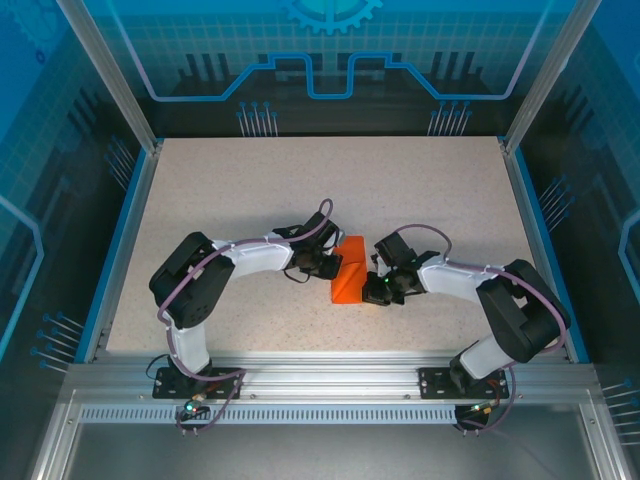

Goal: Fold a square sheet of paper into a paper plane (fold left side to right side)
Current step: Fold the triangle a second time at the center of the table.

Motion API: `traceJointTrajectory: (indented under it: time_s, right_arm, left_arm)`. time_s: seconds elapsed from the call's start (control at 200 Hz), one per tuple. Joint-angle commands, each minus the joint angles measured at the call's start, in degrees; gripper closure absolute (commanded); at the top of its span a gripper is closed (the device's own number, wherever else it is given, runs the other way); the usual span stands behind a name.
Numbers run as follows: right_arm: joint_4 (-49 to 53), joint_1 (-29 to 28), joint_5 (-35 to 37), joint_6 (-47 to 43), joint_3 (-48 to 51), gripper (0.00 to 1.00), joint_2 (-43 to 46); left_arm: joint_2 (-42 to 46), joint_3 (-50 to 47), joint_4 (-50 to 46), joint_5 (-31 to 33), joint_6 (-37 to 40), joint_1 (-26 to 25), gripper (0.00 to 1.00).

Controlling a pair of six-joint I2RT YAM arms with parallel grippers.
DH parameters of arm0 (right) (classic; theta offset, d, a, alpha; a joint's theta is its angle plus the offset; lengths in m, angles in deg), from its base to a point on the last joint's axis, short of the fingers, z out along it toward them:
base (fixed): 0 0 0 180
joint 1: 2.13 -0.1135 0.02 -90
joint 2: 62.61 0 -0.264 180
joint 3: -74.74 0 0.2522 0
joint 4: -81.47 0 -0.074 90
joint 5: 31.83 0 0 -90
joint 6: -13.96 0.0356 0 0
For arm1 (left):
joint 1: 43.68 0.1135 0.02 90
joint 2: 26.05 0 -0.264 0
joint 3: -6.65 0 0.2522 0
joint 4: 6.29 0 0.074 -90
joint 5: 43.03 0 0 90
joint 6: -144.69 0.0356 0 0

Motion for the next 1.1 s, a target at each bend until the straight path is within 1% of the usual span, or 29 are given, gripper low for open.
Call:
traceJointTrajectory:
  time_s: [0.0, 0.855, 1.09]
  right_arm:
    - [3.1, -0.8, 2.0, -0.9, -0.2, 0.94, -1.7]
    - [3.3, -0.8, 2.1, -0.9, -0.5, 0.93, -1.6]
    - [3.2, -0.8, 2.3, -0.8, -0.4, 0.93, -1.6]
  left_arm:
    - [-1.0, -0.6, -1.1, 0.2, 0.9, 0.5, 0.98]
    - [-2.2, -1.2, 1.0, -1.5, 0.4, 0.4, 0.98]
    - [-0.2, -2.3, 3.0, -1.7, 0.4, 0.4, 0.97]
